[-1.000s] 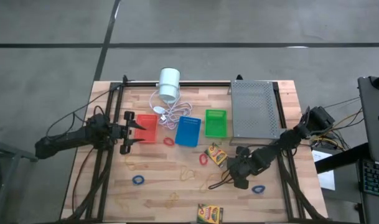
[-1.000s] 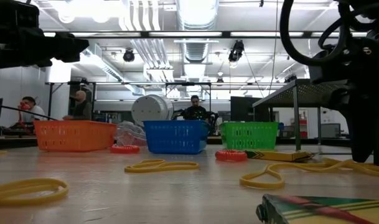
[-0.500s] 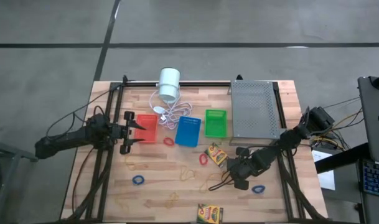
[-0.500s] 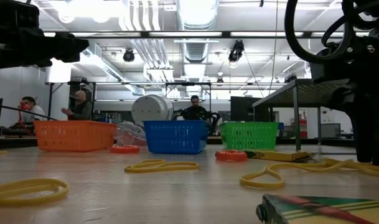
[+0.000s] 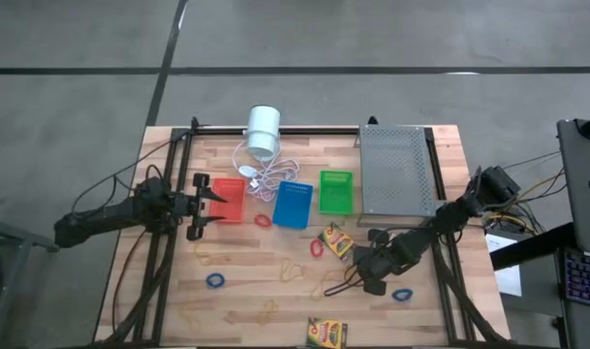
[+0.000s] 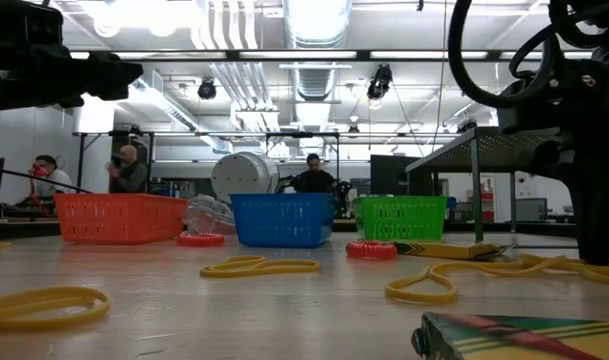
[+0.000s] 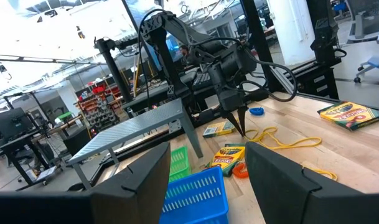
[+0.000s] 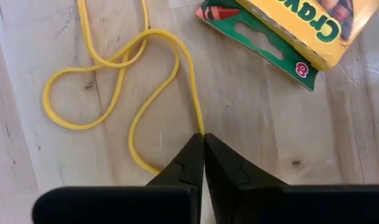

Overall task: Pick & Place Office Desk Supplies
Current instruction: Put the yellow rubber band into the green bin

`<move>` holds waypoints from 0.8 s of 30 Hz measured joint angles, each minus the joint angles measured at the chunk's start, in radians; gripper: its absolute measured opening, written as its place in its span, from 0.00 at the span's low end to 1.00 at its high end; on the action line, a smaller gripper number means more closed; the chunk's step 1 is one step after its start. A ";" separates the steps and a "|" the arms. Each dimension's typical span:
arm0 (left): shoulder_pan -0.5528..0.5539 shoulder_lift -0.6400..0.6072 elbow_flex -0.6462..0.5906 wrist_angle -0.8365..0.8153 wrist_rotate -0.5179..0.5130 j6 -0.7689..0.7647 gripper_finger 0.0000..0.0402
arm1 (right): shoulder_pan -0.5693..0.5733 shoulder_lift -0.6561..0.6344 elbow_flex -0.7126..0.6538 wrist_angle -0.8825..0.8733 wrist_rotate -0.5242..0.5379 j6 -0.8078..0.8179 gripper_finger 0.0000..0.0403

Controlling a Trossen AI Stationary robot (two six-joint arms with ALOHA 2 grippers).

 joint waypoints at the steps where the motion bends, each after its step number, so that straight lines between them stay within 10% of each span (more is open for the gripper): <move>1: 0.000 0.000 0.000 0.000 0.000 0.000 0.52 | 0.000 0.000 0.006 -0.006 -0.001 0.002 0.02; 24: 0.000 0.000 0.000 0.000 0.000 0.000 0.52 | -0.001 -0.135 0.332 -0.371 0.212 -0.161 0.02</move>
